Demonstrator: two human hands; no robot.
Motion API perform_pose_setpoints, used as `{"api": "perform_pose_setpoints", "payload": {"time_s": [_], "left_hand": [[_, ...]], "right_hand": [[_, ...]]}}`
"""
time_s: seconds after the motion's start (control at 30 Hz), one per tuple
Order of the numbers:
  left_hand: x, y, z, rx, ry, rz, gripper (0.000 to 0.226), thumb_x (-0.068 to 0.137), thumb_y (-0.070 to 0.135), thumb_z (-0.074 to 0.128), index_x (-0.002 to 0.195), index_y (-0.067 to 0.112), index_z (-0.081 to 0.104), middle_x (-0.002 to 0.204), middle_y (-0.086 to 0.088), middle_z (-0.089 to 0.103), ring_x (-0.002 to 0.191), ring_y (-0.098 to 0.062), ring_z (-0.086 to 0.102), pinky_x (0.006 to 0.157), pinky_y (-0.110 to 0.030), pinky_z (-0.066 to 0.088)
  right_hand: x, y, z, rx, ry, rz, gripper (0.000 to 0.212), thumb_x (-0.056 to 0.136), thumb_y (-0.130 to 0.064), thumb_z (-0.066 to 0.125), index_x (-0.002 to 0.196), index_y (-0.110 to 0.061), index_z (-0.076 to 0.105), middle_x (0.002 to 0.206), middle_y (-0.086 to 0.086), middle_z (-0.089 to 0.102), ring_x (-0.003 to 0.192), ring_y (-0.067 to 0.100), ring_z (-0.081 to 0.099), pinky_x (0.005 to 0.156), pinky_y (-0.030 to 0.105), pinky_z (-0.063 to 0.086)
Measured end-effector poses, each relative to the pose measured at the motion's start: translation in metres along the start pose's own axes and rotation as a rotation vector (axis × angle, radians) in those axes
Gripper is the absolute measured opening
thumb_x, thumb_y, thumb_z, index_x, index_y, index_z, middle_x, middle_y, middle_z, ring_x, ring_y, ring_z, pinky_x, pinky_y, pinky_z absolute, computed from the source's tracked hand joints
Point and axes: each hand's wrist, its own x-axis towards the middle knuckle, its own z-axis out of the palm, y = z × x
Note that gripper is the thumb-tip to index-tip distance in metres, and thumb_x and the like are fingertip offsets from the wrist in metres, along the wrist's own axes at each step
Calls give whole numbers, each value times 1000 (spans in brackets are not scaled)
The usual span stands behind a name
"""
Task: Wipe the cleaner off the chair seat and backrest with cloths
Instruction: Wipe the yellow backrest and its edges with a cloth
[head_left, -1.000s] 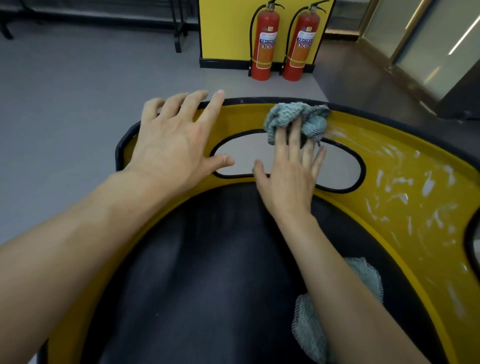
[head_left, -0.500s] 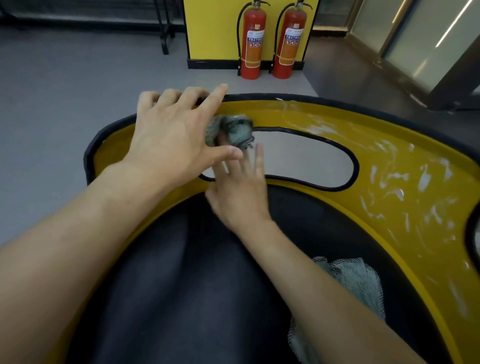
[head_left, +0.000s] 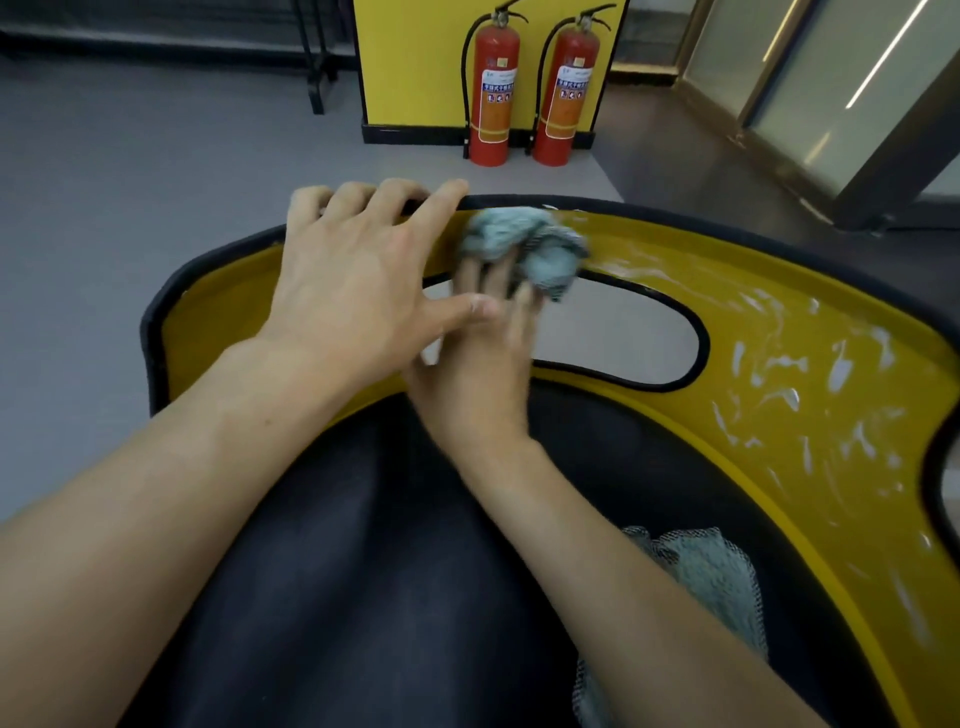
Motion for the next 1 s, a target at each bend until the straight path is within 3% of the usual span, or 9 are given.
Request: {"api": "perform_pose_setpoints", "payload": {"time_s": [0.07, 0.17, 0.27, 0.37, 0.47, 0.6, 0.77, 0.9, 1.0], "left_hand": [[1, 0, 0, 2, 2, -1, 94, 79, 89, 30, 155, 34, 27, 146, -4, 50, 130, -31, 46, 107, -47, 28], [1, 0, 0, -10, 12, -2, 91, 82, 88, 25, 154, 33, 29, 144, -4, 52, 128, -32, 48, 106, -48, 29], [1, 0, 0, -21, 17, -4, 87, 86, 86, 23, 155, 33, 28, 143, -4, 53, 127, -32, 49, 105, -48, 30], [2, 1, -2, -23, -8, -9, 87, 86, 85, 21, 155, 33, 27, 145, -4, 51, 130, -31, 47, 107, -48, 29], [0, 1, -3, -28, -17, -10, 87, 86, 85, 20, 157, 34, 24, 148, -3, 49, 133, -30, 45, 109, -47, 27], [-2, -3, -1, -41, -14, 2, 86, 87, 85, 23, 157, 34, 23, 148, -3, 48, 133, -29, 45, 109, -46, 28], [-3, -2, 3, -28, 22, 6, 86, 86, 86, 23, 155, 34, 26, 144, -3, 51, 130, -28, 47, 108, -45, 29], [-2, -1, 2, -32, 10, -7, 86, 87, 85, 22, 156, 35, 25, 146, -4, 50, 131, -29, 46, 108, -45, 28], [-2, -2, 1, -35, 11, -8, 85, 87, 85, 22, 157, 35, 23, 146, -3, 50, 131, -28, 46, 108, -45, 29]], "right_hand": [[-6, -7, 5, 7, -42, -110, 76, 95, -54, 42, 159, -18, 24, 168, 14, 9, 154, 39, 1, 122, 55, -1], [-8, 14, -6, -59, 21, -116, 78, 88, -43, 63, 156, -19, 33, 167, 10, 16, 150, 37, 19, 122, 59, 4], [-5, 51, -27, -115, 55, 26, 89, 84, -38, 66, 159, -22, 21, 167, 6, 18, 148, 36, 24, 121, 61, 12], [-10, 79, -41, -98, 34, 244, 86, 92, -39, 54, 161, -21, 5, 169, 7, 0, 151, 38, 13, 121, 63, 7], [-7, 69, -41, 15, 48, 319, 83, 94, -41, 50, 160, -16, 5, 168, 13, -7, 150, 42, 8, 122, 60, 5], [2, 24, -30, 143, 49, 227, 89, 96, -54, 50, 160, -14, 3, 167, 18, -7, 150, 46, 6, 123, 56, 5], [-1, 15, -15, 80, 39, -74, 93, 88, -43, 64, 160, -19, 11, 168, 14, 1, 151, 41, 9, 123, 58, 5], [0, 46, -20, -97, 82, -86, 87, 85, -35, 66, 158, -21, 22, 167, 7, 18, 145, 35, 25, 118, 68, 11], [-3, 62, -28, -129, 77, 64, 84, 88, -36, 59, 159, -23, 16, 168, 6, 14, 148, 36, 21, 119, 67, 10]]}}
